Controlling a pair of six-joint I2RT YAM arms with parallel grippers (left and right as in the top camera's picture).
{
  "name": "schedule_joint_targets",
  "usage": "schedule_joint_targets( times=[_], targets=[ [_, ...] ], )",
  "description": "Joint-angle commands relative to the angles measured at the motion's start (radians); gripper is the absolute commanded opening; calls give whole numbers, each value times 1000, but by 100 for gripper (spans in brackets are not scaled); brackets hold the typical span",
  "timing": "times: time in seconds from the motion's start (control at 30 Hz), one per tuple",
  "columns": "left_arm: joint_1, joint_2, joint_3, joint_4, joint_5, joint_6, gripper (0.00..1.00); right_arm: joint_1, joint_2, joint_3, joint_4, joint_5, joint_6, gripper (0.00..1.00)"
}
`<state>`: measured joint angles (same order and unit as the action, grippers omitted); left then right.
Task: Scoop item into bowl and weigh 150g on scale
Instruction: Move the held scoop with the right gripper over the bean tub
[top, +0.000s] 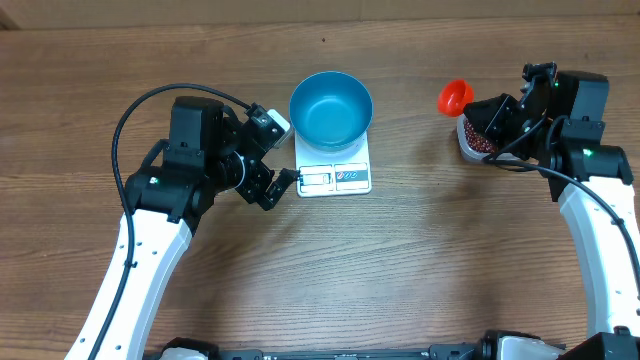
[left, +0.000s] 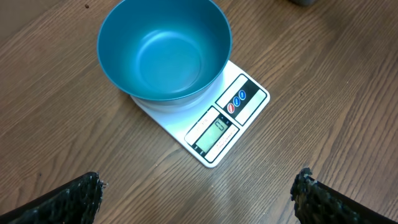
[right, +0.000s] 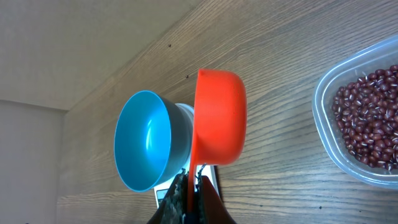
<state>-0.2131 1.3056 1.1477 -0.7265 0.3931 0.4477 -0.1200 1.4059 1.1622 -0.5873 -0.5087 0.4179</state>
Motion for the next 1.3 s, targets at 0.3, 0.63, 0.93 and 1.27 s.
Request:
schedule_joint_targets(
  times=[0.3,0.63,0.93,1.27],
  targets=[
    [10,2,3,29,0,-16,99,-5,-3,24,5,3,-8,4],
    [10,2,3,34,0,-30,100,-5,-3,24,5,3,-8,4],
    [10,2,3,34,-1,-29,100,-5,-3,24,4,3,-8,4],
    [10,2,3,34,-1,-29,100,-5,-3,24,-27,8,-27,4]
  ],
)
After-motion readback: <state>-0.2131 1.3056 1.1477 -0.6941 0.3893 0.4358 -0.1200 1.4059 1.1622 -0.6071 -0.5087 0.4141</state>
